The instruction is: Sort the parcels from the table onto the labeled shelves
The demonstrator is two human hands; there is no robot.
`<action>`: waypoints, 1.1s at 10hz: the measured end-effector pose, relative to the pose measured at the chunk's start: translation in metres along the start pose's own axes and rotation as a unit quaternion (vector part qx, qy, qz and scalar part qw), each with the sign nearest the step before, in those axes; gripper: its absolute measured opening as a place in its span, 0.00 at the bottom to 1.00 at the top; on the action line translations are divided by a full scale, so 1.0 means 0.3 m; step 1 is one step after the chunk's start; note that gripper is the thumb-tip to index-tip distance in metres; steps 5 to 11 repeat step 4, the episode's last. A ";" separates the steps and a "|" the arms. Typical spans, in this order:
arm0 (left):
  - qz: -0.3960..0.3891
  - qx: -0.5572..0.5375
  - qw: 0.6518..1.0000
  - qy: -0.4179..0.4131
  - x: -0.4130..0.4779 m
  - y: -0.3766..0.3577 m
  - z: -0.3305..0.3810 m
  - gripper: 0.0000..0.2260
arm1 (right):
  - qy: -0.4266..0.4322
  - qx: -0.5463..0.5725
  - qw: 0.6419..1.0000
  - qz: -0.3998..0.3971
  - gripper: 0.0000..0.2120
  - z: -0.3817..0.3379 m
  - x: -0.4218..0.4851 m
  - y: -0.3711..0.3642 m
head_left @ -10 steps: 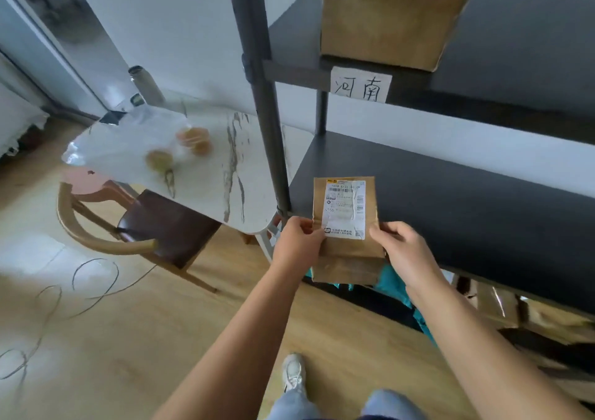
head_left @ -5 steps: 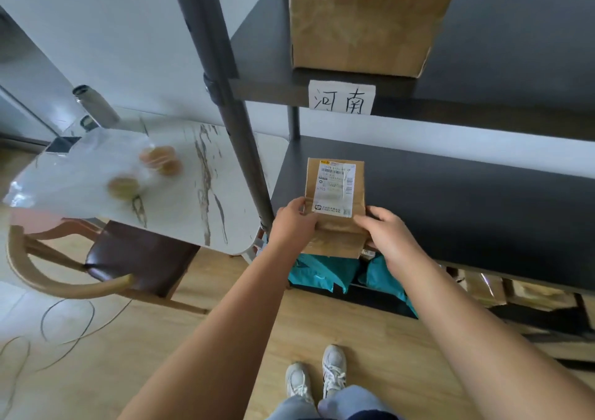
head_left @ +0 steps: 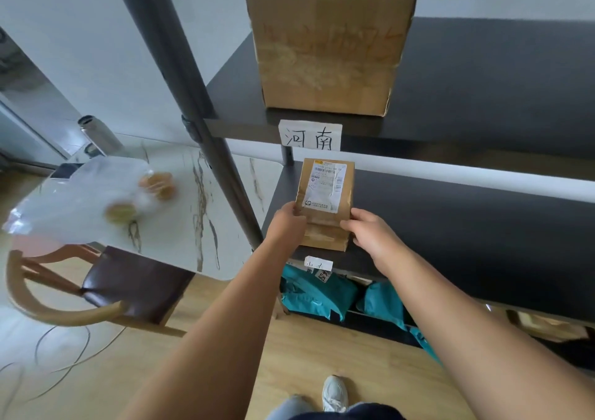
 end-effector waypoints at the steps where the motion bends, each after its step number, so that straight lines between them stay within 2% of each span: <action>1: 0.007 0.021 1.000 -0.020 -0.019 -0.006 -0.021 0.18 | 0.002 -0.007 1.000 0.014 0.27 0.014 0.007 0.008; 3: 0.031 0.091 0.995 -0.035 -0.098 -0.003 -0.061 0.24 | 0.012 -0.008 0.997 0.074 0.26 0.050 -0.024 0.028; 4: 0.011 0.135 0.990 -0.039 -0.149 0.007 -0.080 0.21 | 0.015 -0.017 0.994 0.105 0.25 0.069 -0.060 0.027; 11: 0.011 0.135 0.990 -0.039 -0.149 0.007 -0.080 0.21 | 0.015 -0.017 0.994 0.105 0.25 0.069 -0.060 0.027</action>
Point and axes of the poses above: each hand's wrist, its own x-axis towards the middle knuckle, its own y-axis out of the back of the hand, z = x × y, the point moved 3 cm from there along x, towards the middle knuckle, and after that the axes turned 9 degrees about -y, right-handed, at the moved point
